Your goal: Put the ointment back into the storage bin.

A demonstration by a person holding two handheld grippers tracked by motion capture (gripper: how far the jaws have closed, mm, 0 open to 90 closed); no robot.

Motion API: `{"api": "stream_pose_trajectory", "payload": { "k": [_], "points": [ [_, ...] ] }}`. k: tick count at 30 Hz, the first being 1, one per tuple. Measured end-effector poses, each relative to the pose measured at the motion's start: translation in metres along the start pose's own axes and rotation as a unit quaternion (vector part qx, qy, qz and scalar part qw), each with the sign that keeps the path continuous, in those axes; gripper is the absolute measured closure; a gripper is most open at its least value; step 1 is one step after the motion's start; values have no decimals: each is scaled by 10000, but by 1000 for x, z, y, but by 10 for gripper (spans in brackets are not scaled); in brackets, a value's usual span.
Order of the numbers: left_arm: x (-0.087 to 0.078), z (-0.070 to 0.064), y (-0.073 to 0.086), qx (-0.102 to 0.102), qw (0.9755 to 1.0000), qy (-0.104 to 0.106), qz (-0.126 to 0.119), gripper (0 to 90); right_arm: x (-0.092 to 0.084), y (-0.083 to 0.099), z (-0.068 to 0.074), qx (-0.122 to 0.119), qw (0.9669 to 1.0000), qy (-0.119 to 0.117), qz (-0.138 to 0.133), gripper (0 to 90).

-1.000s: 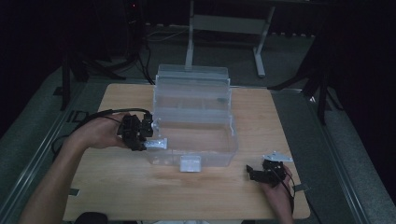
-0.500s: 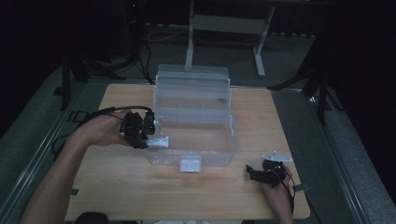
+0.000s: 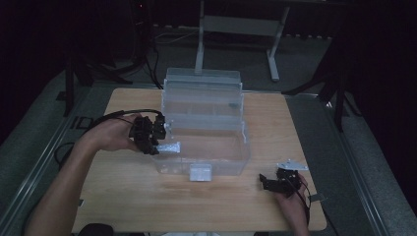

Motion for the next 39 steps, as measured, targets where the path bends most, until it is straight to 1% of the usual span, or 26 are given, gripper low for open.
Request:
{"api": "stream_pose_trajectory", "payload": {
  "k": [3, 6, 8, 15, 16, 23, 27, 33, 34, 39],
  "points": [
    [0, 2, -1, 7, 10000, 20, -12, 707, 0, 0, 0, -1, 10000, 2, -5, 129],
    [1, 3, -2, -34, 10000, 28, -32, 707, 0, 0, 0, 3, 10000, 1, -4, 129],
    [1, 3, -3, 3, 10000, 23, -8, 707, 0, 0, 0, 0, 10000, 1, -6, 129],
    [1, 5, -7, 6, 10000, 18, -31, 707, 0, 0, 0, -1, 10000, 2, -6, 130],
    [2, 5, -7, -17, 10000, 14, -30, 707, 0, 0, 0, -1, 10000, 2, -5, 129],
    [4, 7, -11, 29, 10000, 21, -19, 707, 0, 0, 0, -2, 10000, 1, -5, 129],
    [5, 8, -14, 9, 10000, -6, -14, 707, 0, 0, 0, 1, 10000, -1, -3, 129],
    [7, 10, -16, 31, 10000, 4, -7, 706, 0, 0, 0, 4, 10000, 0, -2, 129],
    [8, 10, -16, 4, 10000, 8, -5, 707, 0, 0, 0, -7, 10000, -8, -4, 129],
    [8, 11, -18, 11, 10000, 11, -28, 706, 0, 0, 0, -7, 10000, -12, -2, 129]
  ]
}}
Point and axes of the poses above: each handheld gripper's, and its own axes: x roughly forward along the jaws, y roughly out of its underside, z roughly to its left, the point moved 2 cm from there along x, roughly forward along the jaws, and after that the axes turned 1 degree about -x, right-handed, at the moved point
